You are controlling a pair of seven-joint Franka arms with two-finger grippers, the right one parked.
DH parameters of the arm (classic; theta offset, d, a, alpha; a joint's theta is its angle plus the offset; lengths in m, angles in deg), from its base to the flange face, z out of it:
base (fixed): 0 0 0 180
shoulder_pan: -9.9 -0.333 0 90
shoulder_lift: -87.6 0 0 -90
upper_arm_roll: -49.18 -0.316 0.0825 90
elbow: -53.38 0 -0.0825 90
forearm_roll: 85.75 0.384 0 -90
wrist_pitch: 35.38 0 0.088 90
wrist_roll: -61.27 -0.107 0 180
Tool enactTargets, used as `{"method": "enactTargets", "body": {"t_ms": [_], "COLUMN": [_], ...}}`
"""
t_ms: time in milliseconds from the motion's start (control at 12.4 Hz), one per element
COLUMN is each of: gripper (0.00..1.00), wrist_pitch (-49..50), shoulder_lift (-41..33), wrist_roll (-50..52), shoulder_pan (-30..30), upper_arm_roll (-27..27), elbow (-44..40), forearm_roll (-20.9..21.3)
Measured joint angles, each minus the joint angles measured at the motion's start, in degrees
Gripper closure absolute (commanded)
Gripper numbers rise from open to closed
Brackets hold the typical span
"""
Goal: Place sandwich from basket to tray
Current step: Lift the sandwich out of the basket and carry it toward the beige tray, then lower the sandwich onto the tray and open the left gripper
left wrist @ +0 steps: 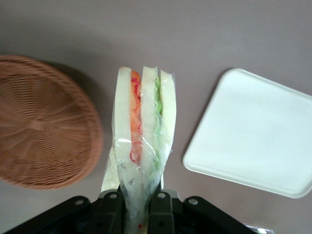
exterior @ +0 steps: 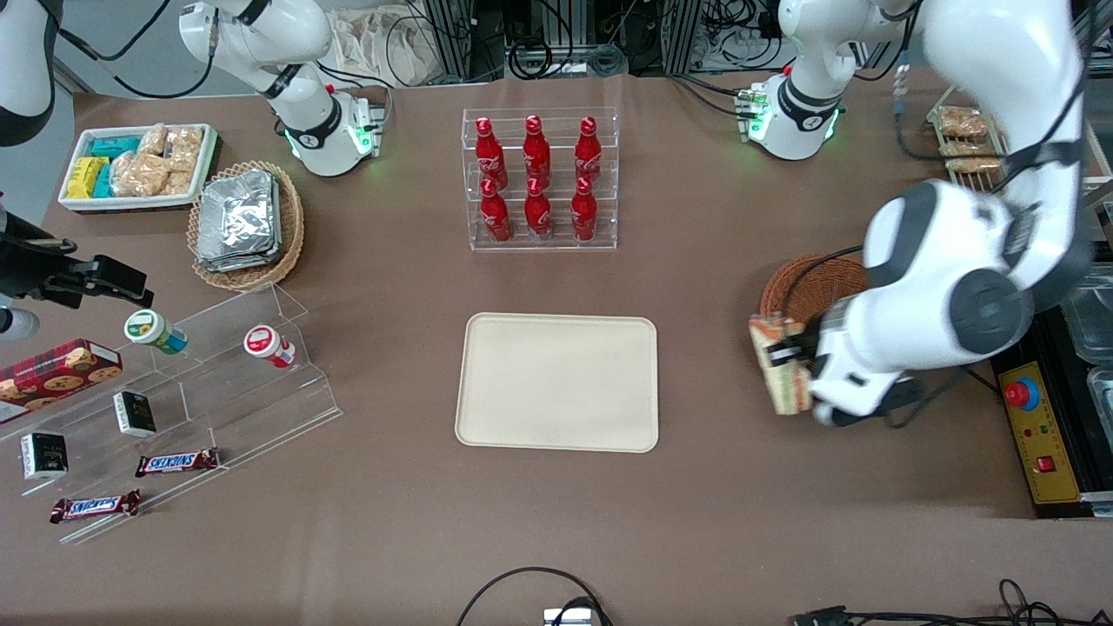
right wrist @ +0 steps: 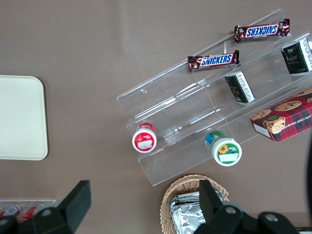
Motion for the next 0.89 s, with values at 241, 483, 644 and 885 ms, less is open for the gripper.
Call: {"method": "enactTargets", "body": {"t_ms": [241,483,644,885], "gripper": [1.0,1.0,1.0,1.0], "wrist_pitch": [-6.94,-15.8,-18.1,-20.15], "shoulder_lift": [9.14,16.14,19.19,20.5], "wrist_roll": [-0.04,-0.08,-0.19,-0.34], "shoulder_pan": [7.11,10.43,11.2,12.94], "upper_arm_roll": [-0.04,-0.24,-0.25,-0.24], "elbow": [-5.03,-5.52,-5.64,-4.52], "forearm_roll": [0.06,0.77,2.46,3.44]}}
